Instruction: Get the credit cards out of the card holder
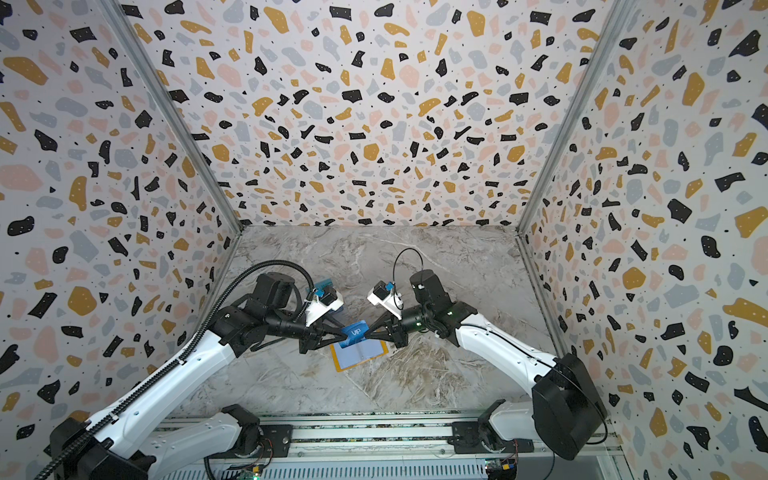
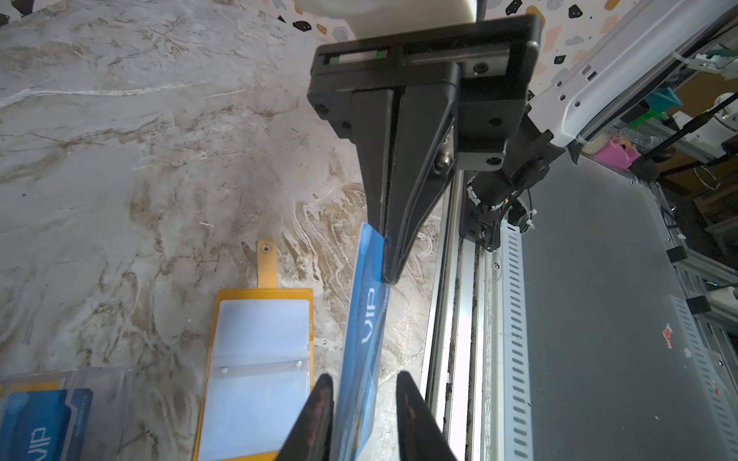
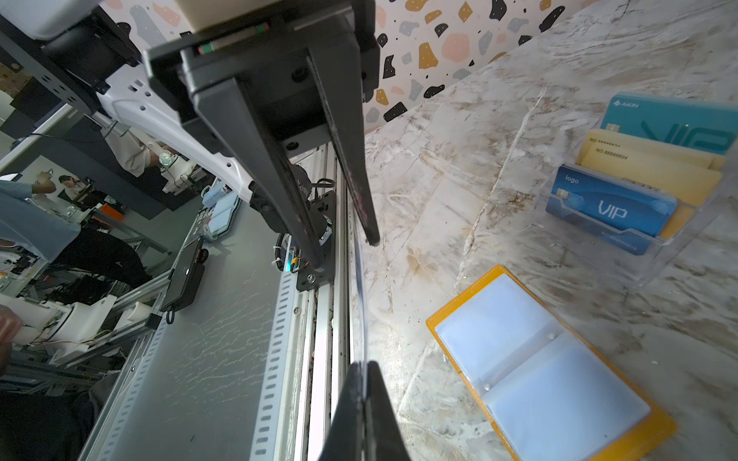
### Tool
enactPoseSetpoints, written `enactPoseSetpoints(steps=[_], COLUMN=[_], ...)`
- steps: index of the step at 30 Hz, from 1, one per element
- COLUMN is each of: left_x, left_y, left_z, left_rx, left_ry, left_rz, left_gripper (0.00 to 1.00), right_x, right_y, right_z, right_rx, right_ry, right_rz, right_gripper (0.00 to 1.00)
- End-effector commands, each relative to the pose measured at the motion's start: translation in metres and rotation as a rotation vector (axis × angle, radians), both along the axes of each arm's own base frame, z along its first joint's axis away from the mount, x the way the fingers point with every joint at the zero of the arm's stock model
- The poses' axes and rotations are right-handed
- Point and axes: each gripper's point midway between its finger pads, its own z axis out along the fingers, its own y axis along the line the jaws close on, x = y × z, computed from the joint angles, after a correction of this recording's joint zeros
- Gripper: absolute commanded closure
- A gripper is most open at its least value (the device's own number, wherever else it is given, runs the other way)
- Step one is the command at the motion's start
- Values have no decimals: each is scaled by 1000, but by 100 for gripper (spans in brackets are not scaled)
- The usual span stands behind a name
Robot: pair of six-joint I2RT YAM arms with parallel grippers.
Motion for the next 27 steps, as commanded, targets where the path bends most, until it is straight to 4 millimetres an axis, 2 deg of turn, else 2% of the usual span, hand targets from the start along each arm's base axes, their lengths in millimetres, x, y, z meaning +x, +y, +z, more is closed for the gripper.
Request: enactPoseSetpoints(steps=[1, 12, 14, 17, 21, 27], left_x=[-4, -2, 1, 12, 39, 81], left_y=[-4, -9, -8, -5, 9, 38], left_z=[12, 5, 2, -5, -16, -29], left_rx=[-30, -30, -17, 21, 112, 209], left_ry=[-6, 40, 34, 16, -14, -84], left_rz=[-46, -67, -54, -12, 82, 170], left_gripper=[76, 99, 100, 100, 100, 100], right_x=[-3, 2, 7, 15, 30, 64], right_y=[3, 5, 4, -1, -11, -31], right_z=[12, 8, 5, 1, -2, -6], right_rx=[23, 11, -5, -24, -47, -99], right_ry=[-32, -40, -47, -62, -96, -169], right_rz=[36, 19, -14, -73, -189, -422], right_gripper=[100, 99, 75, 57, 41, 27])
